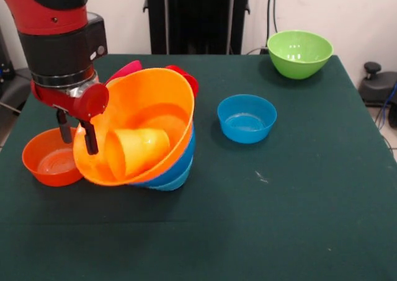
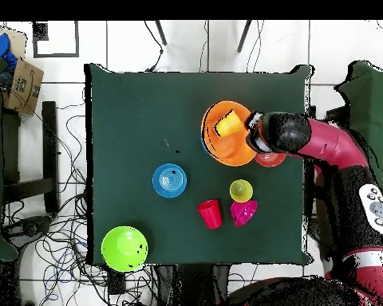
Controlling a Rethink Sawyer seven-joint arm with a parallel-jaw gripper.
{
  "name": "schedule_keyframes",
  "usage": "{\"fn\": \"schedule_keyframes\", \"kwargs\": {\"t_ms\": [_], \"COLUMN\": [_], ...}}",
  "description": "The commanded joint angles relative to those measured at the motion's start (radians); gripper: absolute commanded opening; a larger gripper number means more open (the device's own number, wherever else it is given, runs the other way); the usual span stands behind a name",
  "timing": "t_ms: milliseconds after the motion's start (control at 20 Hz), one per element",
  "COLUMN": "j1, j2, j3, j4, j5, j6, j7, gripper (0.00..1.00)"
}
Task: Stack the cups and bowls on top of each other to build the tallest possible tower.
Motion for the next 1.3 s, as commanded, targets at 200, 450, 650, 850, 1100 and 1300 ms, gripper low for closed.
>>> {"fn": "schedule_keyframes", "kwargs": {"t_ms": [200, 450, 650, 850, 1100, 1300], "j1": [0.065, 0.075, 0.105, 0.172, 0.212, 0.227], "j2": [-0.186, -0.201, -0.245, -0.327, -0.371, -0.392], "j3": [0.021, 0.014, -0.001, -0.062, -0.098, -0.116], "j4": [0.029, 0.044, 0.069, 0.134, 0.195, 0.226], "j5": [0.029, 0.028, 0.053, 0.052, 0.024, 0.017], "j6": [0.232, 0.231, 0.273, 0.251, 0.127, 0.076], "j7": [-0.079, -0.055, -0.008, 0.093, 0.102, 0.09], "gripper": [1.0, 1.0, 1.0, 1.0, 1.0, 1.0]}}
